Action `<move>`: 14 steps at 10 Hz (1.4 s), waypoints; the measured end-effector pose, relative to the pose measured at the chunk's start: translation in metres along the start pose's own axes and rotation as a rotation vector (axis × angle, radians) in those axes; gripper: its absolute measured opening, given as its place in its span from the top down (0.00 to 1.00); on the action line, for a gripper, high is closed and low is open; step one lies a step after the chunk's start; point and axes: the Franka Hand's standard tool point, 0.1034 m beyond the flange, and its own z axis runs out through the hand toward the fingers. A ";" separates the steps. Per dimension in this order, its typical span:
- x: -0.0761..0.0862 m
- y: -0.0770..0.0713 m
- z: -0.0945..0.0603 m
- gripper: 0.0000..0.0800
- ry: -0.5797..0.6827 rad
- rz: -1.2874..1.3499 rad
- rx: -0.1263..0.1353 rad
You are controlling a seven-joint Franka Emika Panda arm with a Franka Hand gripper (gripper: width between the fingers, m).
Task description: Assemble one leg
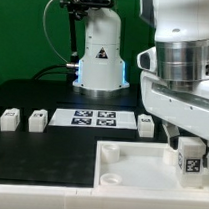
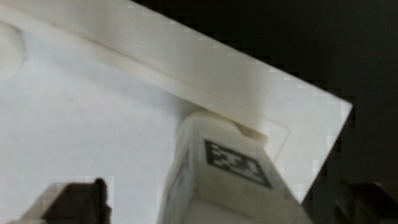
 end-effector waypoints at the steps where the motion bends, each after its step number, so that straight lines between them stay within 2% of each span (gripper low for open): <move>1: 0.000 0.000 0.001 0.19 -0.002 -0.040 0.002; 3: 0.002 0.002 0.001 0.19 0.004 -0.312 -0.006; 4: 0.000 0.000 0.001 0.19 0.026 -0.514 -0.037; 5: 0.000 -0.001 -0.001 0.19 0.032 -0.693 -0.048; 6: 0.009 0.000 -0.004 0.19 0.037 -0.893 -0.044; 7: 0.015 0.000 -0.004 0.22 0.061 -0.905 -0.025; 8: 0.013 -0.001 -0.003 0.22 0.058 -0.832 -0.025; 9: 0.012 -0.001 -0.003 0.44 0.058 -0.829 -0.024; 10: 0.012 -0.002 -0.003 0.44 0.057 -0.736 -0.019; 11: 0.012 -0.002 -0.002 0.64 0.057 -0.646 -0.016; 14: 0.015 0.000 -0.001 0.64 0.054 -0.243 -0.009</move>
Offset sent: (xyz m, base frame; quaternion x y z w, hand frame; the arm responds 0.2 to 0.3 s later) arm -0.0033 0.0115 0.0056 -0.0803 0.0431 -0.4531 0.8868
